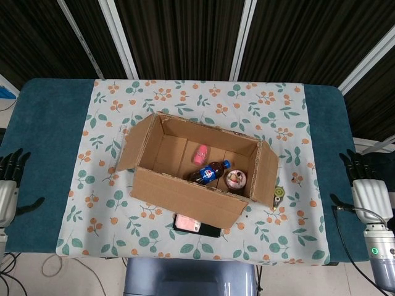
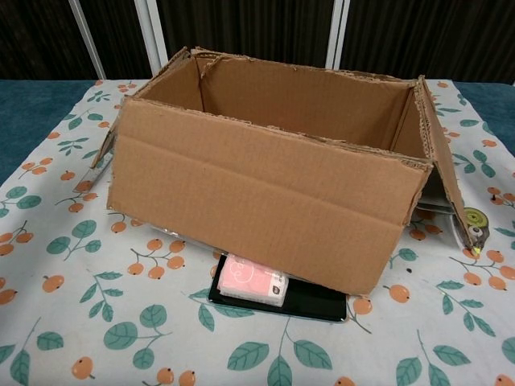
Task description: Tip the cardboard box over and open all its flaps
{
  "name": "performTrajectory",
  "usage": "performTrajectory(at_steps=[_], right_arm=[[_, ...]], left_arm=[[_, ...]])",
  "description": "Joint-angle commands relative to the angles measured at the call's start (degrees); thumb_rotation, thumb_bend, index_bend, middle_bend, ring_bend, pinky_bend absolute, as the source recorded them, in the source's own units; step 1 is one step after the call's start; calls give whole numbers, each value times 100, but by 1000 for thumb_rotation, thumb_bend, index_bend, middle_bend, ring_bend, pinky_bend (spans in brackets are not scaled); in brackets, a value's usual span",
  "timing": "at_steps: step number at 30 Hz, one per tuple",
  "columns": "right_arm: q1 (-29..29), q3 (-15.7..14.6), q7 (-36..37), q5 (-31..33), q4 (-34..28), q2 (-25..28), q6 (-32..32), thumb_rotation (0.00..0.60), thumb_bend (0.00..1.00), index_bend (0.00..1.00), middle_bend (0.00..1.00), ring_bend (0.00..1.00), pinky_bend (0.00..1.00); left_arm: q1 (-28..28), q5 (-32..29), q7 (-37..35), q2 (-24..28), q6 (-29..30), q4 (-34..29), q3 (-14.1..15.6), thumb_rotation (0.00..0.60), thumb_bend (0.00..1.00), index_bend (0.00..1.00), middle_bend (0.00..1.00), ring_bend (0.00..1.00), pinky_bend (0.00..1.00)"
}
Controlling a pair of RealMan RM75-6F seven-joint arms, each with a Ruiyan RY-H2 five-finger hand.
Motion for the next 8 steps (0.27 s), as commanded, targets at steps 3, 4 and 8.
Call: performTrajectory(at_steps=[3, 4, 8], right_arm=[[-41, -57, -63, -105, 23, 6, 85, 600, 244, 0, 0, 15, 222], [-41, -65, -60, -123, 43, -9, 90, 600, 244, 0, 0, 15, 222], [-2, -94, -81, -232, 159, -70, 86, 600, 244, 0, 0, 15, 223]], left_arm=[[506, 268, -371, -562, 469, 835, 46, 600, 69, 0, 0, 0, 33], [532, 297, -457, -583, 520, 872, -13, 600, 69, 0, 0, 0, 33], [594, 376, -604, -644, 601, 1011, -154, 600, 69, 0, 0, 0, 33]])
